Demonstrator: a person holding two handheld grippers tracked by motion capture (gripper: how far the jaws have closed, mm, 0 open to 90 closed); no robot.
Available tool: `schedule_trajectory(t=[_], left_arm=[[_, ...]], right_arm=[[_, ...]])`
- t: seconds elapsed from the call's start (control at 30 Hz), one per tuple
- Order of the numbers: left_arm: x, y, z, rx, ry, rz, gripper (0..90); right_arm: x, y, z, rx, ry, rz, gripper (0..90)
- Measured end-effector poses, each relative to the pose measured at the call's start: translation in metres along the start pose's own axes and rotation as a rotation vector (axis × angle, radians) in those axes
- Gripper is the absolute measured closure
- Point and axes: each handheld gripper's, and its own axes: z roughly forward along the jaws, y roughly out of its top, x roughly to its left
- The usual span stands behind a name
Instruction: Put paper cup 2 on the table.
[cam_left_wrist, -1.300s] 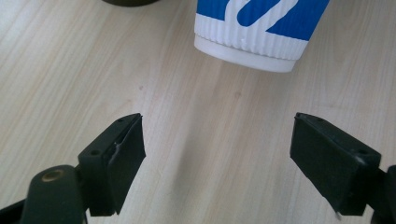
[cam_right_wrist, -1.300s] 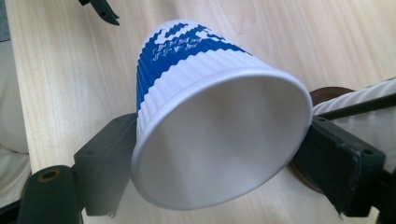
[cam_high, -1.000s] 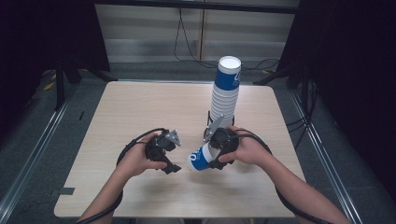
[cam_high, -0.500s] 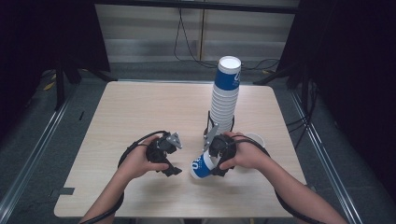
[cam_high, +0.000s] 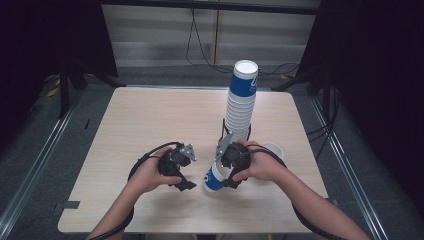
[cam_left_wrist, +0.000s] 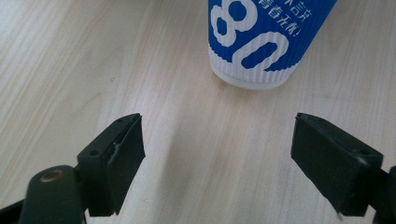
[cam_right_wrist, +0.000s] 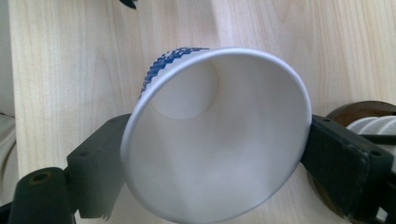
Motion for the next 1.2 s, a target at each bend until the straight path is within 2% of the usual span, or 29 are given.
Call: schedule_trajectory(t=[0.07,0.4,0.7,0.73,0.97,1.1,1.2], left_arm=[[0.0,0.0,0.001,0.004,-0.007,0.006,17.3],[-0.001,-0.003,0.002,-0.007,-0.004,-0.012,17.6],[0.0,-0.008,0.002,-0.005,-0.003,-0.012,17.7],[-0.001,-0.009,0.002,-0.007,-0.002,-0.022,17.6],[-0.001,-0.011,0.0,-0.012,0.001,-0.024,17.7],[0.0,-0.014,-0.002,-0.014,0.006,-0.027,17.7],[0.001,-0.016,-0.003,-0.018,0.012,-0.038,17.7]], right_arm=[[0.0,0.001,0.0,-0.002,0.006,0.002,12.1],[0.001,0.007,0.0,-0.051,0.002,-0.013,12.8],[0.004,0.007,0.005,-0.053,0.005,-0.017,12.5],[0.004,0.006,0.006,-0.055,0.006,-0.012,12.5],[0.005,0.002,0.005,-0.063,0.007,0.004,12.5],[0.005,0.0,0.001,-0.096,0.0,0.001,12.5],[0.005,-0.004,-0.003,-0.112,0.004,0.022,12.5]])
